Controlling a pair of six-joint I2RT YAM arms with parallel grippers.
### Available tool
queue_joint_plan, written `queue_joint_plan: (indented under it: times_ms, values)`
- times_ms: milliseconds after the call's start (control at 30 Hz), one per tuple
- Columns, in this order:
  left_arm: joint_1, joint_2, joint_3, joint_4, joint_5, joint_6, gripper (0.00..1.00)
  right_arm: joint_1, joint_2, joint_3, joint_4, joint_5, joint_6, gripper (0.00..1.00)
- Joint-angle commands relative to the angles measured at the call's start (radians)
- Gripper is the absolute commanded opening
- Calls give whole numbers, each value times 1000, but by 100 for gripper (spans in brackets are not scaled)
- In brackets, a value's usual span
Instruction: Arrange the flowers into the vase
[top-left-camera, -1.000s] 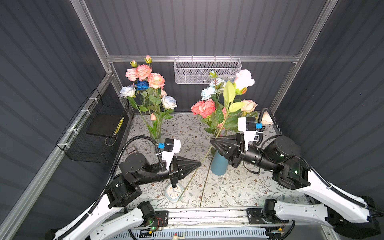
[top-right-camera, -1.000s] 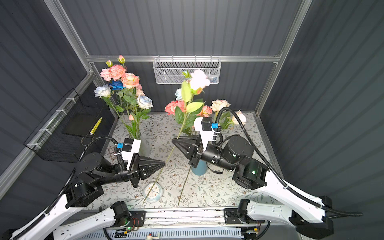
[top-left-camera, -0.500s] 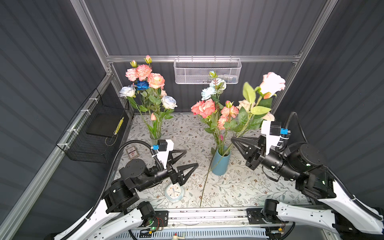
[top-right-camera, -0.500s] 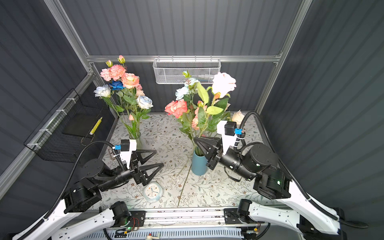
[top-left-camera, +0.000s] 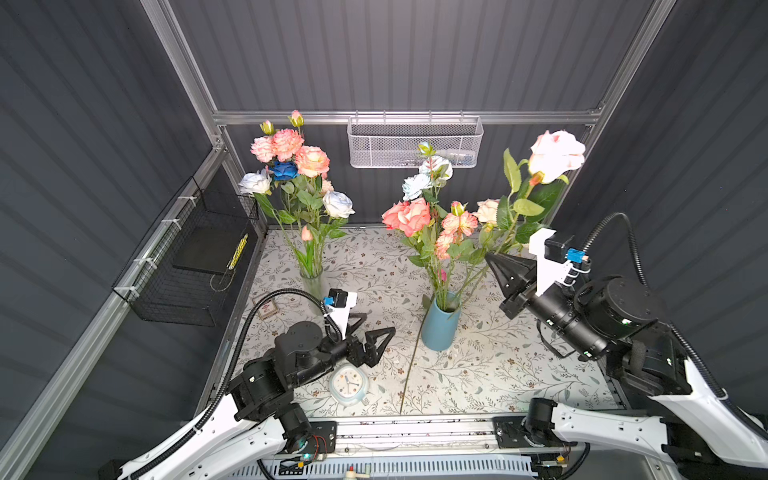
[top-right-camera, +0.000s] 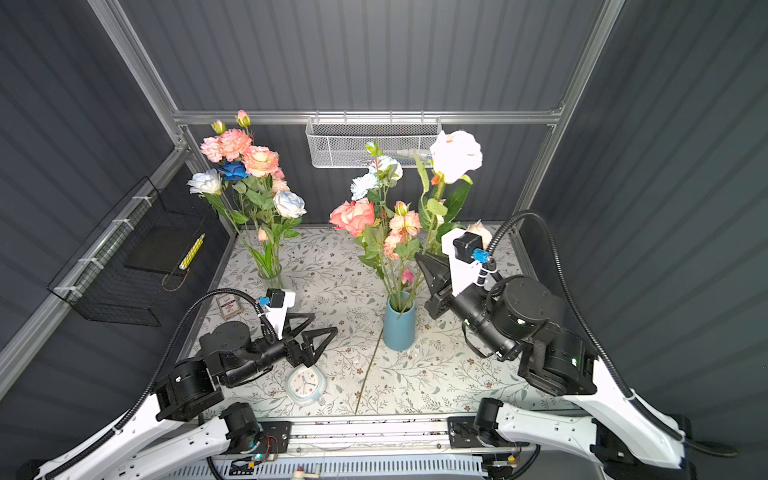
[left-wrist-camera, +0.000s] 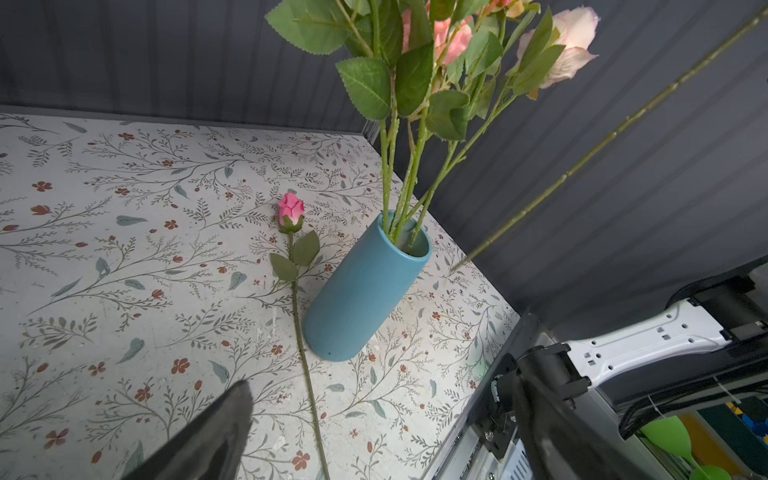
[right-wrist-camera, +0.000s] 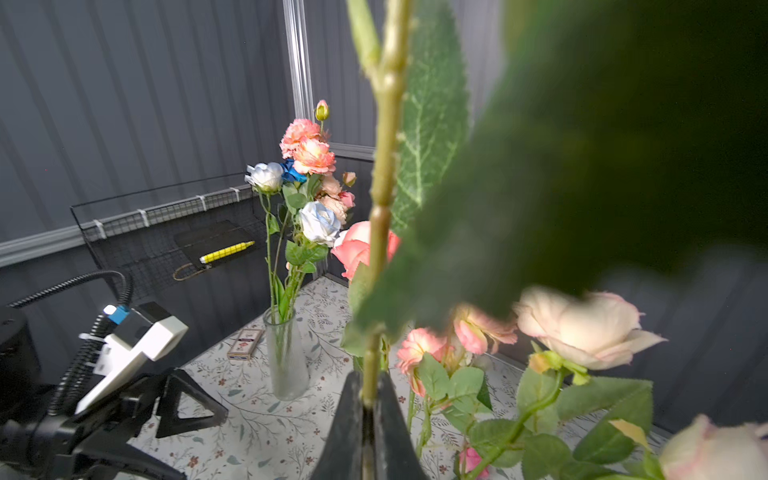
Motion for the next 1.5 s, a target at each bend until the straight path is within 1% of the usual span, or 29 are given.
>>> queue_joint_plan:
  times_ms: [0, 167, 333, 500, 667, 800, 833, 900, 1000, 1100, 1167, 1233, 1300, 1467]
  values:
    - [-5, -21, -10, -23, -32, -19, 100, -4, 0, 36, 4, 55, -68, 0]
    - [-4, -25, -26, -22, -33, -31, 100, -21, 9, 47, 32, 61, -89, 0]
    - [-5, -22, -38, -5, -16, -40, 100, -84, 23, 52, 53, -5, -66, 0]
    - [-5, -16, -40, -1, -11, -44, 100, -124, 54, 48, 58, -43, -52, 0]
    - [-5, -16, -49, 0, -9, -46, 100, -161, 66, -42, 88, -70, -13, 0]
    - [-4, -16, -50, -5, -11, -45, 100, -168, 63, -142, 109, -75, 31, 0]
    - [-4, -14, -51, -8, -10, -45, 100, -169, 61, -165, 109, -74, 46, 3]
    - [-5, -11, -53, -12, -14, -44, 100, -169, 56, -205, 112, -75, 82, 12]
    - [-4, 0, -56, -17, -16, -46, 100, -168, 44, -251, 108, -88, 140, 29]
    - [-4, 14, -56, -20, -16, -48, 100, -168, 31, -267, 73, -96, 200, 48]
    - [-5, 24, -54, -23, -23, -47, 100, -169, 9, -288, 70, -105, 234, 57]
    - [-5, 37, -54, -24, -25, -47, 100, -168, -25, -312, 74, -116, 261, 61]
    - [-6, 56, -51, -26, -27, -48, 100, -168, -58, -334, 77, -126, 281, 64]
    - [-5, 130, -44, -22, 5, -36, 100, -167, -153, -378, 76, -148, 328, 66]
